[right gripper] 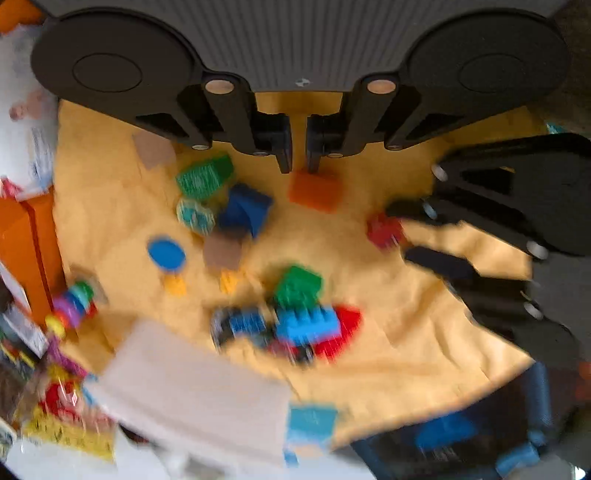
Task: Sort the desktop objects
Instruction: 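Grasp the orange Lego brick with the right tool while the left tool holds the red brick, then carry the red and orange bricks over the white bin and release both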
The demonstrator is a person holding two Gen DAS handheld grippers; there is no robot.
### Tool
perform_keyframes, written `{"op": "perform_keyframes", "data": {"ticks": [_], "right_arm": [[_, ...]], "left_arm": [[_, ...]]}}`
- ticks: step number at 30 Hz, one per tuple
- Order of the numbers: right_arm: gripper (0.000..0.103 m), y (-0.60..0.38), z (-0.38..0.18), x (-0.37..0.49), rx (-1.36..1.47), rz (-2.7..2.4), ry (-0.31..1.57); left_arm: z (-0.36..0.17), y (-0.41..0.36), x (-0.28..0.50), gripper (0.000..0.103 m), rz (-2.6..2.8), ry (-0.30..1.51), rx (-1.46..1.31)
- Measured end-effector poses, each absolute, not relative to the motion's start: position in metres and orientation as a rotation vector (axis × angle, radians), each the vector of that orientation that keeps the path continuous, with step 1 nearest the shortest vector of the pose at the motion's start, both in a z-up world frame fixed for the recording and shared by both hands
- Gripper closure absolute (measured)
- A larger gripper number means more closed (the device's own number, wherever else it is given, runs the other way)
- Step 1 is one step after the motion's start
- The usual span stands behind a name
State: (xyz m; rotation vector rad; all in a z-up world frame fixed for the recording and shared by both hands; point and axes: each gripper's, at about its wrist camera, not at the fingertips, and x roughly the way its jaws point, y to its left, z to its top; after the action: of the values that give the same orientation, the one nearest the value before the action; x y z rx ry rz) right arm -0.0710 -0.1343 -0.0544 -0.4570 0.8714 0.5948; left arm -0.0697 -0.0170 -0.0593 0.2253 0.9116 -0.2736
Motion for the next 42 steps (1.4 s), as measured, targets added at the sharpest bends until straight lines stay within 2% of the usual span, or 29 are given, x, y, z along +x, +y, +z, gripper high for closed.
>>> {"op": "perform_keyframes", "data": {"ticks": [2, 8, 12, 16, 17, 19, 20, 21, 29, 32, 33, 34, 37, 38, 42], "right_arm": [[0.093, -0.135, -0.054, -0.067, -0.464, 0.607, 0.818], [0.088, -0.128, -0.047, -0.069, -0.511, 0.665, 0.813], [0.074, -0.116, -0.055, -0.083, -0.733, 0.749, 0.728], [0.072, -0.109, -0.067, -0.079, -0.873, 0.822, 0.707], [0.076, -0.107, -0.069, -0.076, -0.886, 0.837, 0.707], [0.075, -0.105, -0.074, -0.068, -0.874, 0.845, 0.725], [0.078, -0.105, -0.073, -0.064, -0.847, 0.859, 0.73], [0.086, -0.105, -0.072, -0.061, -0.821, 0.867, 0.747], [0.086, -0.144, -0.05, -0.034, -0.392, 0.717, 1.079], [0.083, -0.145, -0.057, -0.039, -0.421, 0.702, 1.073], [0.076, -0.144, -0.062, -0.04, -0.434, 0.694, 1.071], [0.076, -0.144, -0.064, -0.041, -0.436, 0.688, 1.07], [0.079, -0.146, -0.063, -0.043, -0.418, 0.692, 1.036], [0.086, -0.147, -0.063, -0.044, -0.405, 0.693, 1.025], [0.086, -0.15, -0.05, -0.037, -0.39, 0.684, 0.992]], "left_arm": [[-0.06, -0.015, -0.068, 0.068, -0.267, 0.917, 0.224], [-0.058, -0.017, -0.071, 0.068, -0.273, 0.904, 0.254], [-0.058, -0.018, -0.07, 0.068, -0.282, 0.905, 0.261], [-0.059, -0.02, -0.069, 0.068, -0.288, 0.91, 0.258], [-0.059, -0.02, -0.068, 0.068, -0.288, 0.911, 0.256], [-0.06, -0.021, -0.068, 0.068, -0.293, 0.911, 0.252], [-0.06, -0.021, -0.068, 0.068, -0.293, 0.911, 0.251], [-0.06, -0.022, -0.067, 0.068, -0.293, 0.911, 0.251], [-0.061, -0.022, -0.064, 0.068, -0.303, 0.914, 0.238], [-0.063, -0.027, -0.062, 0.068, -0.314, 0.918, 0.245], [-0.063, -0.027, -0.061, 0.068, -0.319, 0.921, 0.244], [-0.064, -0.027, -0.06, 0.074, -0.325, 0.92, 0.237], [-0.061, -0.023, -0.059, 0.074, -0.332, 0.912, 0.214], [-0.059, -0.023, -0.059, 0.074, -0.334, 0.908, 0.216], [-0.028, -0.016, -0.046, 0.074, -0.318, 0.832, 0.214]]}}
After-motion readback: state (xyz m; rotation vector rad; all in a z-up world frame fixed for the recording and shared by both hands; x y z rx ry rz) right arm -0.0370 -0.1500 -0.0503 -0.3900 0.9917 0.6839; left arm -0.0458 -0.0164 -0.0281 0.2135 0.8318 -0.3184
